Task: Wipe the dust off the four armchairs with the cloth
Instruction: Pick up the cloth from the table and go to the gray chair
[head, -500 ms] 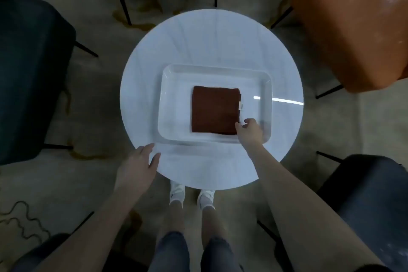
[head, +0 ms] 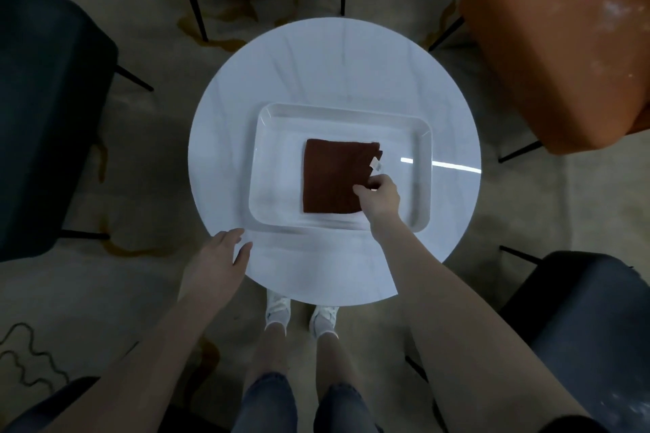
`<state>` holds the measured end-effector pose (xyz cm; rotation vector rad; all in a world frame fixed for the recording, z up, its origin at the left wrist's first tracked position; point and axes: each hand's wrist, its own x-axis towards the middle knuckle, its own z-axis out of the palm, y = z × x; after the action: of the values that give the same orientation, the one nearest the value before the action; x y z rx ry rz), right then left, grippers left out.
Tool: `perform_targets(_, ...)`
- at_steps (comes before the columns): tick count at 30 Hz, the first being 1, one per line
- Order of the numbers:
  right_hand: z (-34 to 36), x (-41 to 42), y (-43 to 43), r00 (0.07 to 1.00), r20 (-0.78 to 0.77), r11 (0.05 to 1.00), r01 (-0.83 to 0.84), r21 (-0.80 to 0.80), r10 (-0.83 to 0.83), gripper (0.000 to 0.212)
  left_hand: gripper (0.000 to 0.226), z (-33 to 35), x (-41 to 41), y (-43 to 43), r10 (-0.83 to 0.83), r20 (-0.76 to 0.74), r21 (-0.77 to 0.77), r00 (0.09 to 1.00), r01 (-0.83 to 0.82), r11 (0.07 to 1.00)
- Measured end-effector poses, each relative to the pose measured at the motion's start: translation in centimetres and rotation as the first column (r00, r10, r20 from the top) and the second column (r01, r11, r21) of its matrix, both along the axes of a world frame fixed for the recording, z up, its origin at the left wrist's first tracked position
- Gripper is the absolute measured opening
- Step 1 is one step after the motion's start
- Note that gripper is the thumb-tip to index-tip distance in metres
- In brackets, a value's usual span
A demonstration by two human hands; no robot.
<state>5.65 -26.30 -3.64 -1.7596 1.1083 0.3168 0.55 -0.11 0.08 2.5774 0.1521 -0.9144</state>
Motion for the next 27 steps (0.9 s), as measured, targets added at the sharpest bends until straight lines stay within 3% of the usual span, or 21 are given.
perform_targets(9,8.1,0.9,1.4,0.967,0.234,0.961,0.030,0.276,-0.097,0.025,0.033,4.2,1.4,-2.0,0.178,0.022,-0.260,0.984,-0.166,0.951)
perform_targets(12,11.4,-0.2,1.8,0.944,0.287,0.914,0.033,0.405,-0.162,0.025,0.034,6.0,2.2,-3.7,0.298,-0.108,-0.383,0.948,-0.316,0.868)
perform_targets(15,14.8,-1.6,2.3,0.909,0.326,0.844,0.048,0.534,-0.258,0.026,0.037,7.4,3.1,-5.7,0.406,-0.356,-0.447,0.842,-0.534,0.718)
perform_targets(19,18.3,-4.1,2.9,0.866,0.337,0.758,0.071,0.648,-0.370,0.022,0.057,8.9,3.3,-7.3,0.344,-0.763,-0.450,0.547,-0.832,0.323)
perform_targets(21,19.4,-5.5,2.7,0.850,0.332,0.751,0.105,0.652,-0.408,0.023,0.053,9.3,3.1,-7.6,0.279,-0.842,-0.429,0.461,-0.887,0.172)
perform_targets(22,19.7,-6.2,2.5,0.843,0.331,0.755,0.127,0.643,-0.424,0.024,0.048,9.5,3.0,-7.8,0.270,-0.847,-0.438,0.459,-0.888,0.136)
perform_targets(24,20.0,-7.9,2.1,0.831,0.332,0.778,0.176,0.603,-0.446,0.026,0.041,9.9,2.8,-8.3,0.279,-0.801,-0.508,0.530,-0.848,0.153)
perform_targets(27,19.8,-10.6,1.6,0.809,0.327,0.812,0.283,0.510,-0.488,0.028,0.023,10.9,2.3,-9.1,0.321,-0.646,-0.619,0.692,-0.722,0.310)
